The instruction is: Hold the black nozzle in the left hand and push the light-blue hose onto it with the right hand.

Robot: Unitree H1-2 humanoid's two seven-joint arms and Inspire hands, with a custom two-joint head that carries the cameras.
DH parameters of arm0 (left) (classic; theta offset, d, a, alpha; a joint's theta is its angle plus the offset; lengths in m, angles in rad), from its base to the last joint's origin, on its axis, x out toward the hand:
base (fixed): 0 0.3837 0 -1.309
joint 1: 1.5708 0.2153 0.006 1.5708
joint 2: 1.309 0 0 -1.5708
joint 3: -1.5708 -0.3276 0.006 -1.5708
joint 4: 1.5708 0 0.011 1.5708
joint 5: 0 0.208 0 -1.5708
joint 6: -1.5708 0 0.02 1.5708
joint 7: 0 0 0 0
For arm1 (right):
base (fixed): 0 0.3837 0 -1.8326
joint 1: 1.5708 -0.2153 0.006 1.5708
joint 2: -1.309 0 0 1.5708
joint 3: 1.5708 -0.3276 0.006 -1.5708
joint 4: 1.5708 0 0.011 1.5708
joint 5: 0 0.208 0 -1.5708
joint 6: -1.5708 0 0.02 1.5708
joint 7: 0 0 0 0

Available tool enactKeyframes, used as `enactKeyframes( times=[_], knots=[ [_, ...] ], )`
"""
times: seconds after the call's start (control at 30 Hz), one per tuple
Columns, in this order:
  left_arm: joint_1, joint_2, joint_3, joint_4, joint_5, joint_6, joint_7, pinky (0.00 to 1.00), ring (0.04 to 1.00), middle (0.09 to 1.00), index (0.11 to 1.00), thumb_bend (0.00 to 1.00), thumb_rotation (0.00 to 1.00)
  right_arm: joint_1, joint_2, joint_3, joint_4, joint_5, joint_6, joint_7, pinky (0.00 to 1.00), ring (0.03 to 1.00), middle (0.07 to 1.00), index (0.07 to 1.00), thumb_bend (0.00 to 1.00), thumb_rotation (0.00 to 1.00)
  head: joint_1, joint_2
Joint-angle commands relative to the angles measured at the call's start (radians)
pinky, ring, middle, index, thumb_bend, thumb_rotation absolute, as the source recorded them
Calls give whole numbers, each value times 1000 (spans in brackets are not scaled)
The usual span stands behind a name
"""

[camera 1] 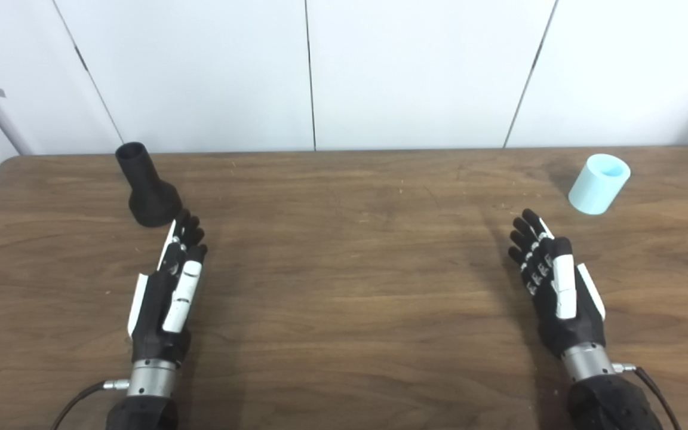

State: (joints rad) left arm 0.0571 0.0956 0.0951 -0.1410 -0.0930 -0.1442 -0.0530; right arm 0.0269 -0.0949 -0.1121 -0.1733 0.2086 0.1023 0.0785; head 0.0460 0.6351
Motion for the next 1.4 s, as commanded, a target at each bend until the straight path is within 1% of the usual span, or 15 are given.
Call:
enactKeyframes(
  times=[0.0,0.1,0.2,0.47,0.67,1.13,1.37],
  knots=[
    [7,4,-4,43,-13,-39,-13,981,993,987,967,518,766,-18,-3,-6,-23,32,-49,23,995,999,996,984,516,985,0,1],
    [10,6,-11,38,-9,-34,-20,984,993,988,972,522,769,-16,-6,-3,-16,53,-64,42,1000,1000,1000,999,517,972,1,1],
    [12,15,-13,27,-7,-25,-30,995,995,992,978,517,770,-16,-17,-1,-11,45,-71,50,1000,1000,1000,1000,518,966,1,3],
    [14,12,-9,16,-14,-2,-34,1000,1000,1000,989,512,772,-14,-21,2,-22,24,-57,39,1000,1000,1000,1000,524,965,3,3],
    [13,7,-2,15,-17,7,-26,1000,1000,1000,990,510,770,-14,-16,-2,-29,30,-40,31,1000,1000,1000,1000,523,971,1,3],
    [11,0,6,11,-9,34,-9,996,1000,999,989,512,772,-16,-12,-5,-27,35,-32,29,1000,1000,1000,1000,521,971,2,8],
    [12,-7,9,0,-1,61,4,993,1000,996,986,503,769,-15,-18,-4,-29,34,-23,32,1000,1000,1000,997,522,967,4,9]
  ],
)
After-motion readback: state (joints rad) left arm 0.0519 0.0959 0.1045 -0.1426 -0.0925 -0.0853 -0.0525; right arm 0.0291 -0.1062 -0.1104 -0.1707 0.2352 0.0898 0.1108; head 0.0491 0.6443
